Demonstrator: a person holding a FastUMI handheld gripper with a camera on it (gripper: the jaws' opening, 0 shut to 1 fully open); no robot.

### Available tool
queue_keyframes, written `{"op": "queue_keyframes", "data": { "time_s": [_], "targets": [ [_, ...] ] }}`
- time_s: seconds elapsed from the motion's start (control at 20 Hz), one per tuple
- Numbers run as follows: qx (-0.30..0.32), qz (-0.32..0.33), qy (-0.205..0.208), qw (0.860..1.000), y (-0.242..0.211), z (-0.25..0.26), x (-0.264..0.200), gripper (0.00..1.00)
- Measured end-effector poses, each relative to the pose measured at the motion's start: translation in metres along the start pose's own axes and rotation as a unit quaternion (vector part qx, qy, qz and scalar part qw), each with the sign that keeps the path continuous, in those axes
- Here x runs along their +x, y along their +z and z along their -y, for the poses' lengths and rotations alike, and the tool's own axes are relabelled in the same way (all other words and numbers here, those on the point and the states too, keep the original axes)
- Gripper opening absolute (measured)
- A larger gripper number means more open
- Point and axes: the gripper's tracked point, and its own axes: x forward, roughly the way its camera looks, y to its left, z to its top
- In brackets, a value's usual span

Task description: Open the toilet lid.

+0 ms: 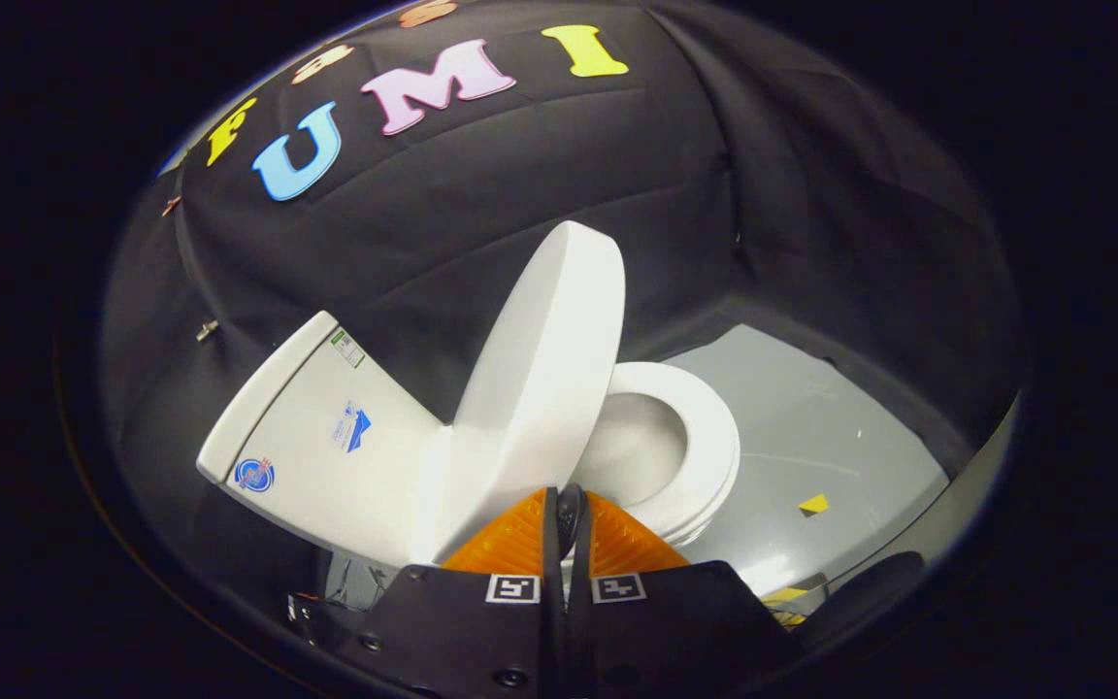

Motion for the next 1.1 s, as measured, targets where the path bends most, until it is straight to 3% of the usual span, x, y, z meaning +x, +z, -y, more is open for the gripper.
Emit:
{"op": "queue_keyframes", "data": {
  "time_s": [0.25,0.5,1.1],
  "targets": [
    [-0.043,0.021,0.007,0.999,0.013,-0.043,-0.016,0.05],
    [-0.068,0.040,0.044,0.996,0.020,-0.093,-0.030,0.05],
    [-0.156,0.062,0.080,0.983,0.009,-0.194,-0.044,0.05]
  ]
}}
